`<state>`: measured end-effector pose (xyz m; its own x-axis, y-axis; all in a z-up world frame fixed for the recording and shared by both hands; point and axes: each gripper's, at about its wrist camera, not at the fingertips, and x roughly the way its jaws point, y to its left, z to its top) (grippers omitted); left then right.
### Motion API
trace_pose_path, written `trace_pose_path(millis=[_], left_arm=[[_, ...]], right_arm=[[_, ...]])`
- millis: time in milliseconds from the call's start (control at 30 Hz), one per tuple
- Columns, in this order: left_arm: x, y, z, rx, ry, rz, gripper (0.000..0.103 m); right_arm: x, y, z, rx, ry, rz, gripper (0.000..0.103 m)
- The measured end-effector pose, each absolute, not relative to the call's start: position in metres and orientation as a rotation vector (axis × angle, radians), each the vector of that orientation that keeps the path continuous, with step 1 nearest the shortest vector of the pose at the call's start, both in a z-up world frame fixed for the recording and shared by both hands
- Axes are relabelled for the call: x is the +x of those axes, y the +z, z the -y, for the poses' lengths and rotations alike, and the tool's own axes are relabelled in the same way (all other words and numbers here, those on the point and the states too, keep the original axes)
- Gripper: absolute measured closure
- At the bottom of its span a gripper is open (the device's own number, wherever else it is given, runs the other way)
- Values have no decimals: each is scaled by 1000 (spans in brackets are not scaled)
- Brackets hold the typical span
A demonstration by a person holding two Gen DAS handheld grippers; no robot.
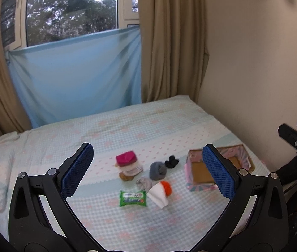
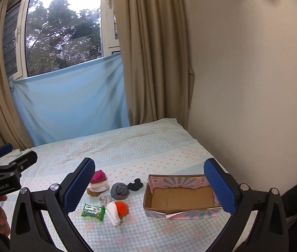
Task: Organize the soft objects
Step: 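Grasp the green wipes pack with the left tool while the right tool grasps the white towel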
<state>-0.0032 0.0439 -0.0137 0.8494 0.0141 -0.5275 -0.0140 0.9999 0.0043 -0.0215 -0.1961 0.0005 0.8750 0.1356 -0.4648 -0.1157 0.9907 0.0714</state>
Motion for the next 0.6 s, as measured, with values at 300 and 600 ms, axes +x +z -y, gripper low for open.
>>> trace_pose_path(millis=[300, 600], left_arm=[[11, -63, -100, 75, -146, -633, 0], [56, -139, -139, 208, -364, -742, 0]], right_arm=[[-23, -31, 146, 105, 102, -562, 0], [-18, -96, 98, 191, -5, -694, 0]])
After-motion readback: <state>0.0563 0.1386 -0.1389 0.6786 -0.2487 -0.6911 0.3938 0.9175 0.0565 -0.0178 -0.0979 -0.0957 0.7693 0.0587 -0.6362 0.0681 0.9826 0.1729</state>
